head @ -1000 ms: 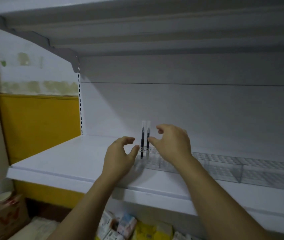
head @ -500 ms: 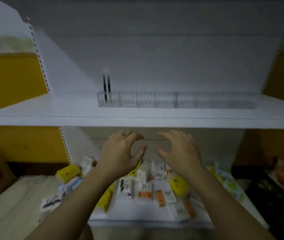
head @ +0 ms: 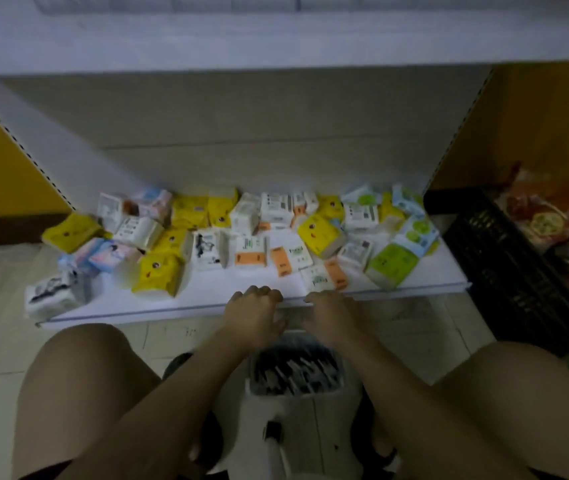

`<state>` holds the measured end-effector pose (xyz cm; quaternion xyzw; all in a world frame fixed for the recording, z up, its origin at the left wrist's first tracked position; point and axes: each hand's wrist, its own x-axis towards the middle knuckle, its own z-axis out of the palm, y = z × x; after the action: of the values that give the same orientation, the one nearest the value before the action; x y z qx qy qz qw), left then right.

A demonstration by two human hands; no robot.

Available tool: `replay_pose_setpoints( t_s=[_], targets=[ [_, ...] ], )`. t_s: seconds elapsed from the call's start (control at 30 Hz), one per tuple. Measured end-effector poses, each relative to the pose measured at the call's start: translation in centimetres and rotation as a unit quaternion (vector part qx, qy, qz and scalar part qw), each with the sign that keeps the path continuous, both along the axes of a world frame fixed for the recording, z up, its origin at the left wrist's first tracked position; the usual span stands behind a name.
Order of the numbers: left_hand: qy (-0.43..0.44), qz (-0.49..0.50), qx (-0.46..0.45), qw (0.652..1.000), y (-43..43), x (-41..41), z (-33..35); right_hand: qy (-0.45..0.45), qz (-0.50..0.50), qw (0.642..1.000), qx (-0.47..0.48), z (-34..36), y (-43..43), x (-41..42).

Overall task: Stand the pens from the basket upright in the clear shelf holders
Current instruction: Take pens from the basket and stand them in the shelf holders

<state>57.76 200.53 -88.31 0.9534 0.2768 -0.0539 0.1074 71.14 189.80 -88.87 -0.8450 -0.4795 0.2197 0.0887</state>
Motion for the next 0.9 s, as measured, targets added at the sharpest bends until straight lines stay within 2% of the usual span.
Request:
replay_pose_setpoints(
  t_s=[0.13,0.27,0.47,0.73,0.83,0.9],
  targets=[
    [0.094,0.008,-0.062,0.994,0.8,1.6,-6.2,0.079,-0.002,0.995,-0.058,-6.7,1.6,0.4],
    [0.158,0.035,-0.140,0.977,1.1,2.5,-8.9,0.104,-0.011,0.988,-0.114,-8.3,2.5,1.4],
    [0.105,0.079,-0.163,0.978,-0.8,2.8,-8.5,0.108,-0.065,0.984,-0.127,-7.8,1.4,1.0],
    [0.127,0.163,-0.234,0.950,-2.1,2.7,-19.3,0.088,-0.075,0.981,-0.157,-19.7,0.8,0.4],
    [0.117,0.191,-0.264,0.938,-4.8,-0.3,-20.8,0.148,-0.066,0.965,-0.208,-20.9,-2.8,-1.4],
    [0.105,0.203,-0.292,0.929,-4.4,-0.4,-22.0,0.169,-0.077,0.965,-0.186,-21.6,-3.4,-0.7]
  ],
)
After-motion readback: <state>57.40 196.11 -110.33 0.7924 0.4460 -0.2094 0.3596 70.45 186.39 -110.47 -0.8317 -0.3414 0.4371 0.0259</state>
